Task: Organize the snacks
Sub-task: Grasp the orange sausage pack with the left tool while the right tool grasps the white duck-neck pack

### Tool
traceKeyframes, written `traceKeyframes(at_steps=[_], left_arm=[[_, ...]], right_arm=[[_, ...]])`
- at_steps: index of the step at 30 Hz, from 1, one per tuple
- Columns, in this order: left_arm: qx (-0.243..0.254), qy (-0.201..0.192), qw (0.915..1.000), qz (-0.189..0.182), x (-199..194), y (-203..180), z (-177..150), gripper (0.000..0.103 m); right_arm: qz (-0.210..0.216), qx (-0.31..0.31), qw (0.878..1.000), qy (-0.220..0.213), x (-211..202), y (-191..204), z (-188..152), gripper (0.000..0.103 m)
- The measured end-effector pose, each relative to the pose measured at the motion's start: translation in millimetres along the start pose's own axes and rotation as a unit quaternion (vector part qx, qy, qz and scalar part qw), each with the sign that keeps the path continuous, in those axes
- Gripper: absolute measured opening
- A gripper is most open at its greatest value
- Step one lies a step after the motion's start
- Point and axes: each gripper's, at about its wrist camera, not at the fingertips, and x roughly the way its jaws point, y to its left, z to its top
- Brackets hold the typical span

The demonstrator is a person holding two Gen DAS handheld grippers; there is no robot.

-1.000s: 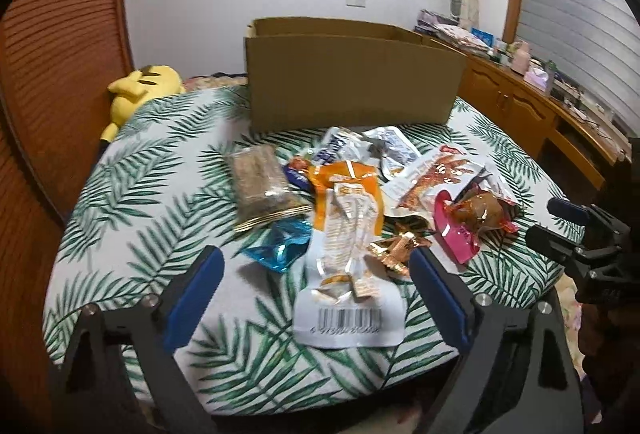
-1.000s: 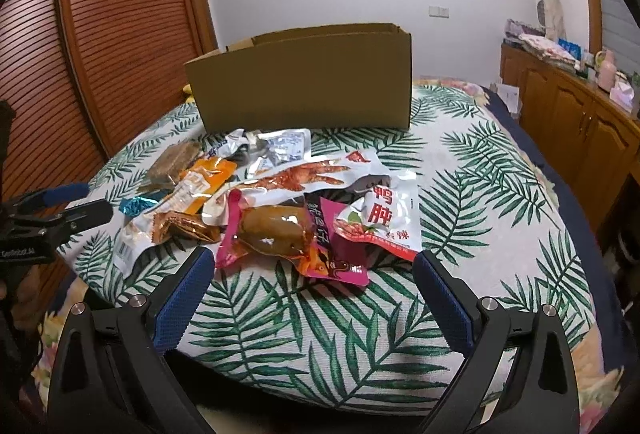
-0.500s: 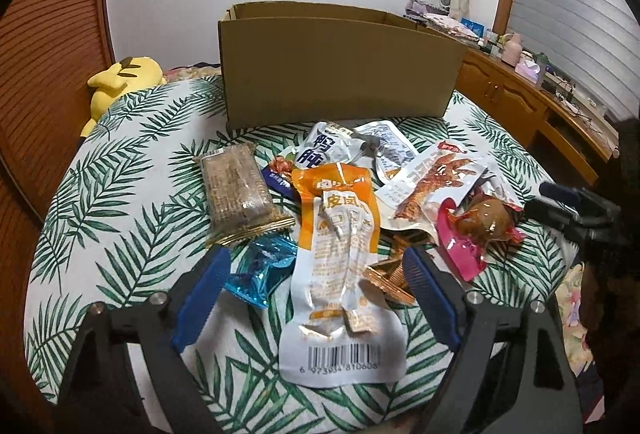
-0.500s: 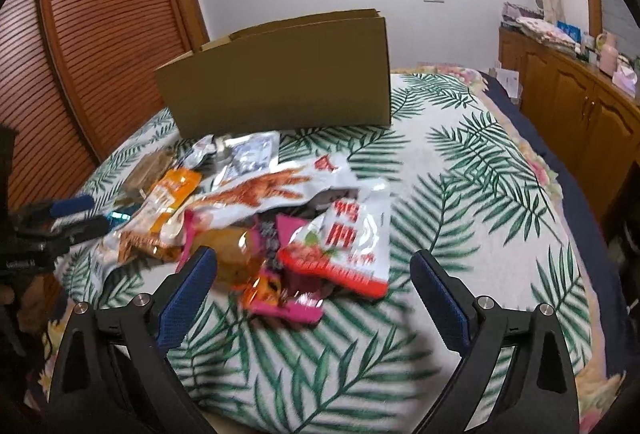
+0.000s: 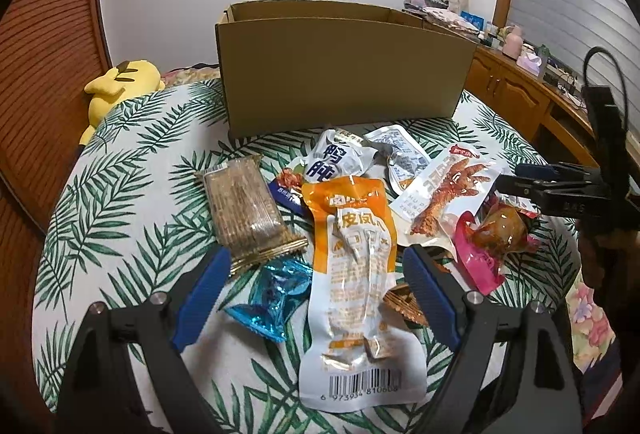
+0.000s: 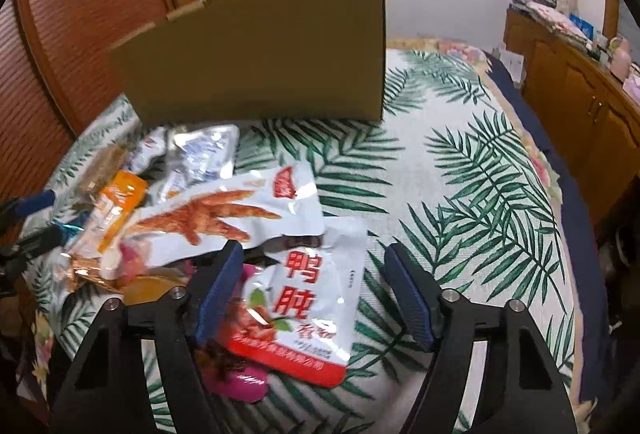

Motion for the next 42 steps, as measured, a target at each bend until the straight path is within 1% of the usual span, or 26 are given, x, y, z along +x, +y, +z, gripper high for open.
traceKeyframes(at_steps=[3, 6, 8, 9, 10, 12, 13, 18, 20, 22, 25, 28, 29, 30, 34, 36, 40, 42], left_arm=[[0.001, 0.001, 1.0000, -0.002, 1.5, 0.6, 1.7, 0.088], [0.004, 0.007, 0.9999, -0.007, 5.9, -0.6, 3.6, 0.088], [0.009, 0.011, 0.9999, -0.009, 9.3, -3.3, 5.4, 0.088], [0.015, 0.015, 0.9997, -0.014, 11.3, -5.1, 7.4, 0.088], [0.018, 0.018, 0.9995, -0.019, 12.2, -7.0, 9.2, 0.088], [0.026, 0.026, 0.9989, -0.029, 14.6, -10.1, 14.5, 0.086], [0.033, 0.032, 0.9984, -0.033, 16.5, -11.3, 17.9, 0.085], [0.067, 0.079, 0.9941, -0.033, 34.8, -19.2, 28.2, 0.064], [0.071, 0.101, 0.9916, -0.039, 42.0, -21.7, 30.2, 0.060], [0.077, 0.116, 0.9892, -0.044, 47.7, -25.5, 30.2, 0.059], [0.089, 0.138, 0.9856, -0.040, 59.5, -28.3, 30.7, 0.059], [0.082, 0.160, 0.9826, -0.046, 69.6, -26.8, 31.4, 0.063], [0.086, 0.159, 0.9824, -0.047, 70.9, -27.6, 31.7, 0.067], [0.089, 0.159, 0.9822, -0.046, 71.5, -28.2, 31.9, 0.067], [0.099, 0.154, 0.9825, -0.036, 72.3, -32.1, 29.1, 0.066], [0.095, 0.145, 0.9841, -0.036, 72.2, -33.1, 28.8, 0.057], [0.089, 0.131, 0.9868, -0.035, 72.0, -33.6, 25.2, 0.053], [0.078, 0.118, 0.9890, -0.043, 67.4, -30.0, 22.6, 0.052]], right_arm=[[-0.009, -0.008, 1.000, 0.015, 5.3, -4.9, -0.6, 0.072], [-0.013, -0.016, 1.000, 0.020, 8.7, -7.0, -0.5, 0.072], [-0.021, -0.031, 0.999, 0.021, 11.0, -3.1, 0.1, 0.067], [-0.030, -0.041, 0.998, 0.020, 12.1, -0.9, -0.3, 0.062], [-0.033, -0.050, 0.998, 0.015, 11.4, 1.4, -0.9, 0.061], [-0.029, -0.048, 0.998, 0.012, 11.4, -0.1, -2.2, 0.060], [-0.026, -0.048, 0.998, 0.009, 11.1, -1.3, -3.4, 0.060], [-0.026, -0.050, 0.998, 0.003, 10.4, -0.9, -5.0, 0.060], [-0.025, -0.051, 0.998, 0.002, 10.5, -1.3, -5.2, 0.060], [-0.025, -0.051, 0.998, 0.001, 9.0, 0.0, -5.9, 0.060], [-0.026, -0.051, 0.998, -0.001, 9.2, 0.5, -6.1, 0.061], [-0.026, -0.051, 0.998, -0.001, 9.0, 0.5, -5.9, 0.061], [-0.025, -0.051, 0.998, -0.001, 9.1, 0.6, -5.9, 0.061], [-0.026, -0.051, 0.998, -0.001, 9.2, 0.9, -5.8, 0.061], [-0.026, -0.053, 0.998, 0.000, 9.9, 0.9, -5.0, 0.061], [-0.025, -0.053, 0.998, 0.001, 10.3, 1.1, -4.6, 0.061], [-0.026, -0.053, 0.998, 0.002, 10.4, 1.2, -4.5, 0.061], [-0.026, -0.053, 0.998, 0.004, 10.8, 1.1, -3.8, 0.061]])
